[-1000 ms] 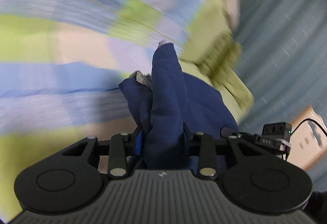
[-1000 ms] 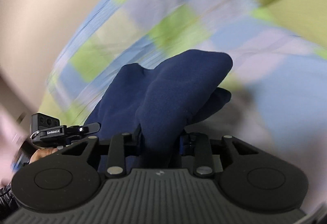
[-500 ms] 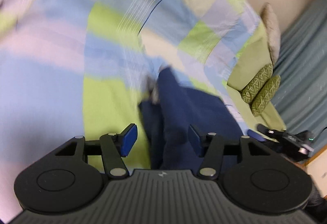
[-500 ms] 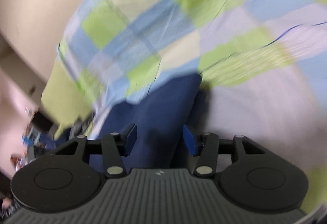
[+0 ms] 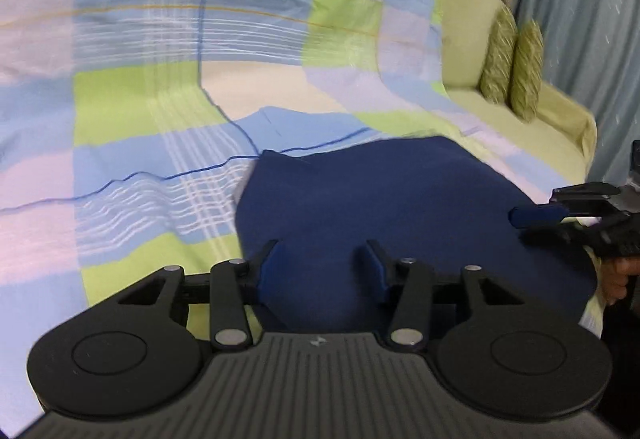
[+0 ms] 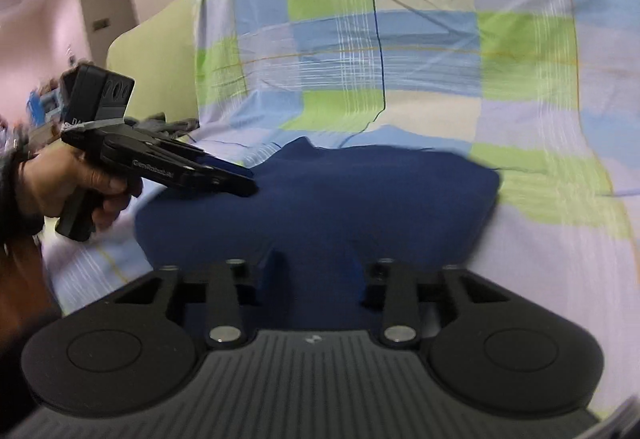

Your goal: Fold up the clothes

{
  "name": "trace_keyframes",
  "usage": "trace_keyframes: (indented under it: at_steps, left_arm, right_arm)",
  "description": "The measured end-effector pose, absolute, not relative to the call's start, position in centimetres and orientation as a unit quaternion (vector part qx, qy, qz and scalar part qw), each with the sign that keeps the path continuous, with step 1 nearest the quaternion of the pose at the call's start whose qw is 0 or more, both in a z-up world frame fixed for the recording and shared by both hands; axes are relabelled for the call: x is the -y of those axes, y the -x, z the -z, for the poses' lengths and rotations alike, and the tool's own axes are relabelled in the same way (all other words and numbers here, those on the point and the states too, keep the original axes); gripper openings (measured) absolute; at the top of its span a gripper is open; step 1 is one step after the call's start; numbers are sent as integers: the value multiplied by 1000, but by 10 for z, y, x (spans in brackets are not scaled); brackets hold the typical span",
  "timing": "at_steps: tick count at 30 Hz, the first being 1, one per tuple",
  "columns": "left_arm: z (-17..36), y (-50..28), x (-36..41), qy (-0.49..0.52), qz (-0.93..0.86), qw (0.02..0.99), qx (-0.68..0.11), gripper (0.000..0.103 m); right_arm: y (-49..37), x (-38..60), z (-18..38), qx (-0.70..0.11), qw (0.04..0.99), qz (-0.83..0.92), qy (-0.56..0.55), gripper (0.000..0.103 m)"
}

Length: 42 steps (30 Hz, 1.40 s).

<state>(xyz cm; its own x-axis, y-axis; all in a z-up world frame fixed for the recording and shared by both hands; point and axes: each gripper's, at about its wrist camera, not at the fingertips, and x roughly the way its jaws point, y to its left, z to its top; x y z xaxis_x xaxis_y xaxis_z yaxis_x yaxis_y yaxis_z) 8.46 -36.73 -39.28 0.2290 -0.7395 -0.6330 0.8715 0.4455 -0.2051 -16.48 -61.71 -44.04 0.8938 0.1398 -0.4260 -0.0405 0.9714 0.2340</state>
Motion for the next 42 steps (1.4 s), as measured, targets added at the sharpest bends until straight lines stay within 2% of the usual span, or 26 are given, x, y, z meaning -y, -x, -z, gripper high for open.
trace_keyframes:
  at_steps: [3,6,8,12,17,22,26,31,36,38,39,42]
  left_arm:
    - [395,-83,381,-114,509,785,-335,58]
    - [401,-94,393,-115,497,787,-347,67]
    - [404,-100,394,-106,494,785,-359,70]
    - [402,-97,393,-115,485,790,-357,70]
    - [367,-70,377,-157,451,824,-303,60]
    - [353,-16,357,-191,474,819,-261,60]
    - [372,20,344,-248,459,821,-231,61]
    - [376,21,337,-231,451,823,-257,62]
    - [361,24,342,-246,438,823,-266,62]
    - [353,30,342,-261,427,824,-266,62]
    - [350,33,342,-268,423,823,-267,62]
    - [342,41,338,-278,421,819,-272,64]
  right_arm:
    - [152,642,436,-223,969,-22,-106,12]
    - [136,653,443,-235,966,-29,-100,13]
    - [130,659,446,-236,966,-20,-104,20]
    - [123,668,451,-241,962,11,-124,22]
    - [134,655,435,-239,963,49,-114,25]
    - [181,590,403,-204,975,36,-77,27]
    - [188,524,413,-226,974,-22,5,27]
    - [194,512,442,-285,956,-44,57,28]
    - [219,522,427,-301,953,-8,37,28]
    - [226,516,418,-300,953,1,42,34]
    - [228,513,415,-302,952,6,41,41]
    - [228,505,411,-312,950,14,27,44]
